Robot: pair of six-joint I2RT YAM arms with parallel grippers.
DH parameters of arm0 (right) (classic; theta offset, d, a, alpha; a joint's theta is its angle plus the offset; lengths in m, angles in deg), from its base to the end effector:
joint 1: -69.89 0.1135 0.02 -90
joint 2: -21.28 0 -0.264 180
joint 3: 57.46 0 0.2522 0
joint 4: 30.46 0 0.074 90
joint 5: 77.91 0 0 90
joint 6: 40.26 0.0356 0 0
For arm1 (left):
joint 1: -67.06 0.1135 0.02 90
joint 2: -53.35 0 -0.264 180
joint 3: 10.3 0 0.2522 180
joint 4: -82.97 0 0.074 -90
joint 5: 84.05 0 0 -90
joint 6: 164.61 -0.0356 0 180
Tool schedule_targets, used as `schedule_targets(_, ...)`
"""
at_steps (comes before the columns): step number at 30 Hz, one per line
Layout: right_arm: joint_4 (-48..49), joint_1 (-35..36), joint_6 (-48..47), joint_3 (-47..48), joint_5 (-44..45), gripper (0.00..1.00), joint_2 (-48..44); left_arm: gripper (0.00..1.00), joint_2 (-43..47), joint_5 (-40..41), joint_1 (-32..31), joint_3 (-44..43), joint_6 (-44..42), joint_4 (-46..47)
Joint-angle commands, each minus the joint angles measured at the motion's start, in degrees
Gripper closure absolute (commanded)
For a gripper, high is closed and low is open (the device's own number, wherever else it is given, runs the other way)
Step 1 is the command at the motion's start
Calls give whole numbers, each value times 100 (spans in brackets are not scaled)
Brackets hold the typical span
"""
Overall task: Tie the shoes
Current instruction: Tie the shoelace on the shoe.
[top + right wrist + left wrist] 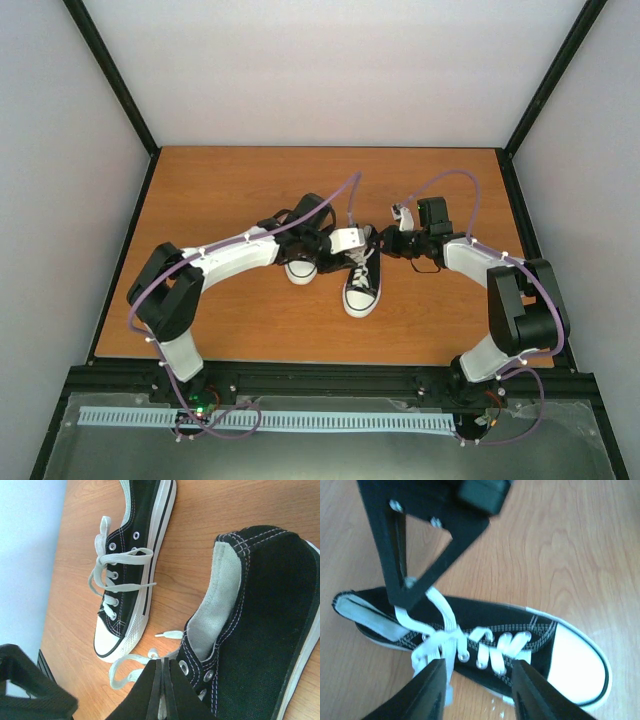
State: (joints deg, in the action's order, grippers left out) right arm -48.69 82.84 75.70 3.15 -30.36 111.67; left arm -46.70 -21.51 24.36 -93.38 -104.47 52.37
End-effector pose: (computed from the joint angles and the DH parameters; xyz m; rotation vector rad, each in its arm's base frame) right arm 0.2946 0.0924 0.1777 -0.0845 2.4551 1.2003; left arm 0.2671 -0.2688 0.2219 1.5868 1.7812 -0.6797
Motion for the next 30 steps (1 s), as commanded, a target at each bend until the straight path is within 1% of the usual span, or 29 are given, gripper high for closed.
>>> schedule_targets(1, 93, 52, -29, 1, -16, 97, 58, 67, -4, 0, 69, 247, -344, -409)
schedule_targets(3, 82, 52, -29, -9, -17, 97, 49, 75, -157, -36, 73, 278, -229, -222)
schedule_targets(5, 67, 50, -37, -9, -8, 97, 40, 77, -331, -70, 73, 279, -273, -89)
schedule_targets(7, 56, 50, -46, -9, 5, 97, 31, 77, -491, 104, 72, 301, -351, 138)
schedule_targets(10, 72, 54, -40, -7, 14, 97, 34, 71, -704, 578, 69, 364, -420, 734)
schedule_targets(12, 84, 52, -34, -9, 18, 97, 44, 69, -828, 745, 69, 346, -534, 923)
schedule_targets(18, 96, 50, -39, 21, -5, 97, 89, 65, -994, 621, 63, 345, -660, 1207)
schedule_targets(21, 98, 50, -50, 41, -24, 97, 134, 62, -1015, 611, 43, 376, -700, 1316)
schedule_targets(25, 81, 50, -71, 74, -47, 97, 172, 62, -1075, 609, 1, 455, -784, 1522)
schedule_targets(29, 66, 50, -81, 96, -51, 97, 172, 66, -1122, 651, -44, 499, -856, 1591)
schedule_targets(30, 64, 50, -86, 96, -59, 97, 172, 69, -1121, 684, -45, 498, -840, 1605)
